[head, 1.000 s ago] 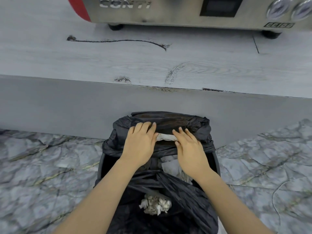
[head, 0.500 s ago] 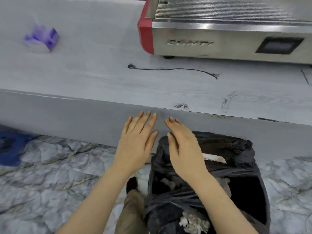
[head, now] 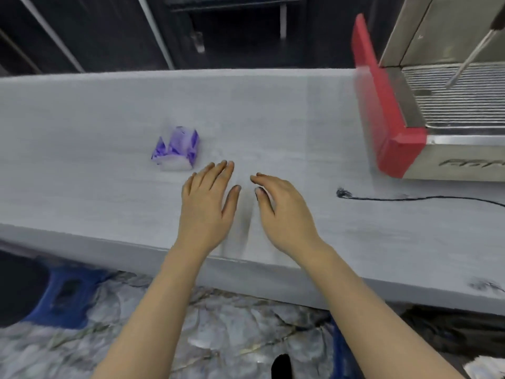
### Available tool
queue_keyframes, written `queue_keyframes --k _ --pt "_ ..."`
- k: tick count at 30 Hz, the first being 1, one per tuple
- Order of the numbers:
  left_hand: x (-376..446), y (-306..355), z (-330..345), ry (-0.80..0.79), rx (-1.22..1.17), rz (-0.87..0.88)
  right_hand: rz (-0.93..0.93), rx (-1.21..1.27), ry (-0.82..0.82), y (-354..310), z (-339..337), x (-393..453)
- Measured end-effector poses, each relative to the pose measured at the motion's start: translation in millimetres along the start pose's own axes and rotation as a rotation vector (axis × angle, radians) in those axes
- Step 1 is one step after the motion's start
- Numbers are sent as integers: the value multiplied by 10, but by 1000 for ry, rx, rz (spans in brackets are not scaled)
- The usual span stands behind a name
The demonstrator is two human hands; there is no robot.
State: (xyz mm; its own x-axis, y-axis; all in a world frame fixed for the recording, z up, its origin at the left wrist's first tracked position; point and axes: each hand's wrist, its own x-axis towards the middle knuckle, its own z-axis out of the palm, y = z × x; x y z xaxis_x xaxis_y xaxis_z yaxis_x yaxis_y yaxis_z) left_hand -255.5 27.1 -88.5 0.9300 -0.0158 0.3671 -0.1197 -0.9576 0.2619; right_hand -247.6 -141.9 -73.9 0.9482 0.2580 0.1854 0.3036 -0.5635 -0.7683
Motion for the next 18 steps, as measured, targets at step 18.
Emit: queue_keyframes --k 18 --pt "1079 -1074 369 -90 -372 -472 97 -26 18 -226 737 1570"
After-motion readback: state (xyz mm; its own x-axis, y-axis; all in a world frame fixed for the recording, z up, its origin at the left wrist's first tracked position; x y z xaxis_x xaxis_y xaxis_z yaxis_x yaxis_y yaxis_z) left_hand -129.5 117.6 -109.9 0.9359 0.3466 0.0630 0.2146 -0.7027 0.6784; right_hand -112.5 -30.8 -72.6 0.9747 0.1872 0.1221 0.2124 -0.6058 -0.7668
